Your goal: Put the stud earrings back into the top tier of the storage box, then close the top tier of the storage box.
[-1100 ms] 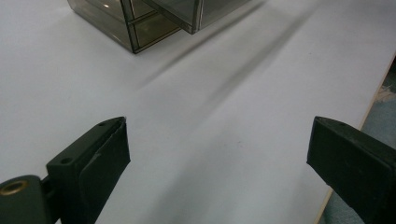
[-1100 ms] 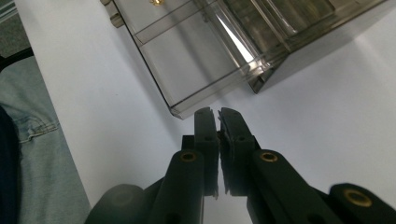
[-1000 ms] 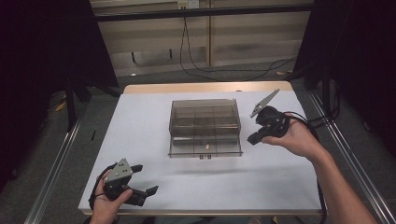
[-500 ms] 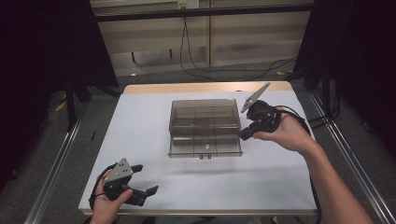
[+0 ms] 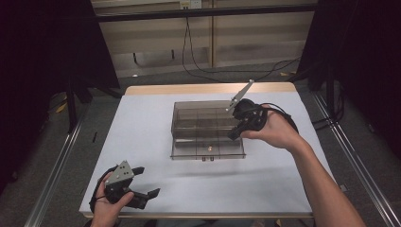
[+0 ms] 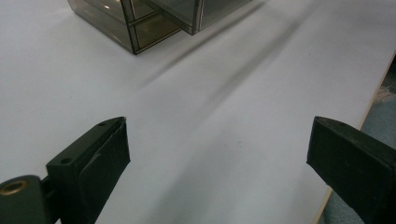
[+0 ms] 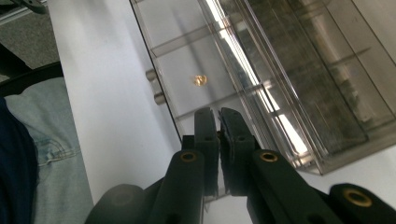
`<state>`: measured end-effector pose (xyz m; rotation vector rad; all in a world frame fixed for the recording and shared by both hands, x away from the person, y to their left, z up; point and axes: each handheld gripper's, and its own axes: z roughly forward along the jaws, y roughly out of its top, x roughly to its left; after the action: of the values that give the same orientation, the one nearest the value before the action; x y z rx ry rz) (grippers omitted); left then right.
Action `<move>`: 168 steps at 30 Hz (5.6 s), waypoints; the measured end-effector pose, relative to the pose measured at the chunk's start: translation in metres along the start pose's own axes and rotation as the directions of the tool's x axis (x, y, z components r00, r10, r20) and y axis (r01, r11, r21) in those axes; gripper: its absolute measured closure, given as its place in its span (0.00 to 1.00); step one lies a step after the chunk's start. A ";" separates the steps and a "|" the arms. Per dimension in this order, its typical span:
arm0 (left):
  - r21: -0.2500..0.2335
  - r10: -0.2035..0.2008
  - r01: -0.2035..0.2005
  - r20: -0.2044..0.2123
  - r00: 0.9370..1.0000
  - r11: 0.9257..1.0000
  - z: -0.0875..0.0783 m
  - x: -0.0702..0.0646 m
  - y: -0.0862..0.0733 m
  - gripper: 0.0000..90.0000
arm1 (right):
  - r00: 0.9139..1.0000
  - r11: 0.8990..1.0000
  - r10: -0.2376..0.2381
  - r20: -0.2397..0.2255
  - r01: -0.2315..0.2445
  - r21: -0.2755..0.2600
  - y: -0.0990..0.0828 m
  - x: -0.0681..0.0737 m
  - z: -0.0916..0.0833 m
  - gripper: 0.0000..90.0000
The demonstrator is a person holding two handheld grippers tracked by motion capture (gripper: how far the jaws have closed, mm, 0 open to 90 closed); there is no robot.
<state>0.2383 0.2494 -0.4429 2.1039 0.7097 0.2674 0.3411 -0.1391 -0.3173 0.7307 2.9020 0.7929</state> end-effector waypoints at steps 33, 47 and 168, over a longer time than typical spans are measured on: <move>-0.003 0.016 -0.016 0.004 1.000 1.000 -0.001 0.000 0.001 0.06 | 0.997 0.990 -0.053 -0.055 0.060 0.132 0.054 0.012 0.054 0.97; -0.002 0.019 -0.019 0.005 1.000 1.000 -0.001 0.000 0.001 0.06 | 0.996 0.981 -0.069 -0.055 0.078 0.180 0.062 0.004 0.075 0.97; -0.009 0.050 -0.050 0.096 0.994 0.999 0.034 -0.027 0.032 0.21 | 0.933 0.828 0.358 0.039 -0.298 -0.475 -0.136 0.042 0.023 0.44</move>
<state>0.2429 0.1963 -0.4360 2.1152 0.5988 0.1937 0.2497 -0.2120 -0.4006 1.1780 2.3481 1.3534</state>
